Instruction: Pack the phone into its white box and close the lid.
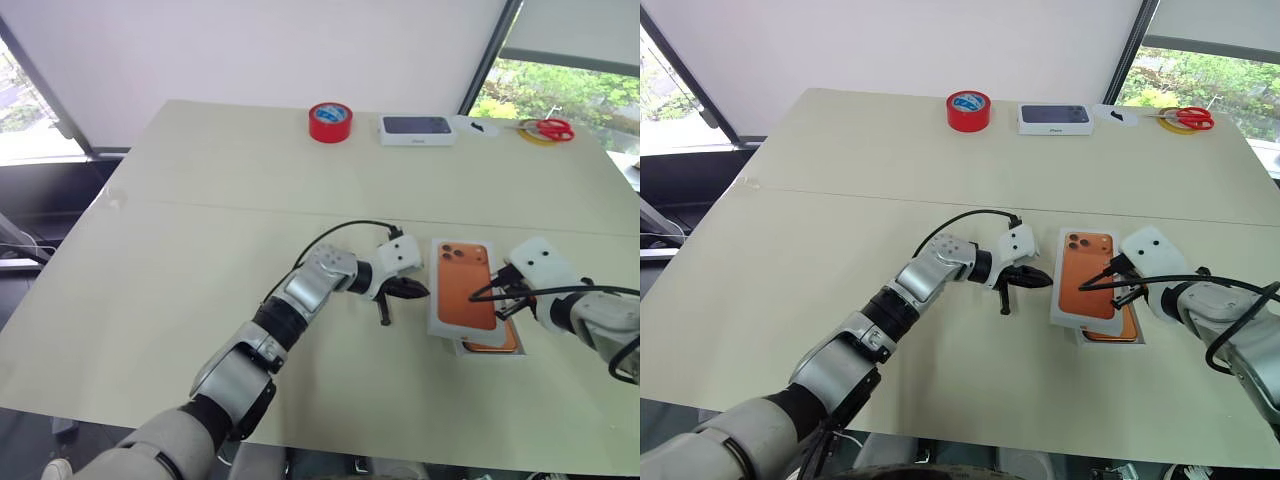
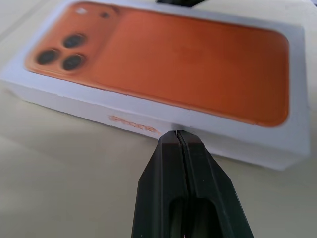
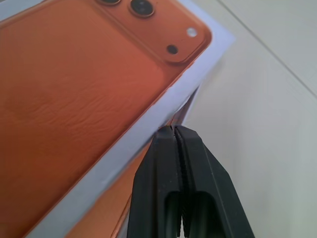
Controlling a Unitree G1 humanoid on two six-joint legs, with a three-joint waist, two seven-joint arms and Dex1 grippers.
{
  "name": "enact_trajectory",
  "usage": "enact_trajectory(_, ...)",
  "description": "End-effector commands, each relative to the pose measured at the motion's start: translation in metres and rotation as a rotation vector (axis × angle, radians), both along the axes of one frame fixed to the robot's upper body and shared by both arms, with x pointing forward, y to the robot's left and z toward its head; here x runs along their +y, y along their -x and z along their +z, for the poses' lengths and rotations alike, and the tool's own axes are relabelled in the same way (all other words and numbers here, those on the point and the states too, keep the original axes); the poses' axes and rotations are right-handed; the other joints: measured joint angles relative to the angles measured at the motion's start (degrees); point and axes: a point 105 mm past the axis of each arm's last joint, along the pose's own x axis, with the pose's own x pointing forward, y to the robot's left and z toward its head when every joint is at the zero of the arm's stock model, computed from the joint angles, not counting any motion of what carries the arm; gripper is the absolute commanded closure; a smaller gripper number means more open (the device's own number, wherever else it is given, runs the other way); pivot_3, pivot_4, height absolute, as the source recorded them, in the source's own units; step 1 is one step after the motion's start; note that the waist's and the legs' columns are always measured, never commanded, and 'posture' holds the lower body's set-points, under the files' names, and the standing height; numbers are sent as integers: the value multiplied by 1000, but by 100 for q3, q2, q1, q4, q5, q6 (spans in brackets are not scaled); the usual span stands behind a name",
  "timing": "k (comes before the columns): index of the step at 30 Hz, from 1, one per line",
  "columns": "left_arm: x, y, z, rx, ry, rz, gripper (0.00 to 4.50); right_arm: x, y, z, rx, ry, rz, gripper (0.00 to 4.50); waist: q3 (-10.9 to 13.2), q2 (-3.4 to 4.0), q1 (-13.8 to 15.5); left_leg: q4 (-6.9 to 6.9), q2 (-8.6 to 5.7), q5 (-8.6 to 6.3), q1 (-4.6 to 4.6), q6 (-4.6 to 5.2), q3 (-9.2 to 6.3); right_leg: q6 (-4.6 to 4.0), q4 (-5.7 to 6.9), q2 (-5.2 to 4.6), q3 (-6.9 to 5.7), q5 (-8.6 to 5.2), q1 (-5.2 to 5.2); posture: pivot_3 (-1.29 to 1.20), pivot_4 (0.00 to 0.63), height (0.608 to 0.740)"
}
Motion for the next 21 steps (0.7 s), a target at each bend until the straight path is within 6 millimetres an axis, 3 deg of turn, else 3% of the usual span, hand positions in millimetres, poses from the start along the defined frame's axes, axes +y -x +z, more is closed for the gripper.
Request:
enact_trajectory(1, -10, 5, 13, -48, 20, -48, 4500, 8, -1, 8, -33, 5, 35, 4423, 0, 0, 0, 0, 0, 0, 0, 0, 0, 0, 1, 0, 0, 0, 0, 0, 150, 724)
enact_trajectory(15, -33, 25, 32, -48, 110, -144, 4500, 7, 20, 2, 21, 28, 53, 4423, -1, 2, 6, 1, -4, 0, 0, 0, 0, 0, 4, -3, 0, 0, 0, 0, 150, 724)
enact_trajectory(21, -37, 33, 30, -56, 99, -189, 4500, 2, 27, -1, 32, 37, 29, 4423, -2, 3, 3, 2, -4, 0, 1, 0, 0, 0, 5, -2, 1, 0, 1, 0, 150, 724)
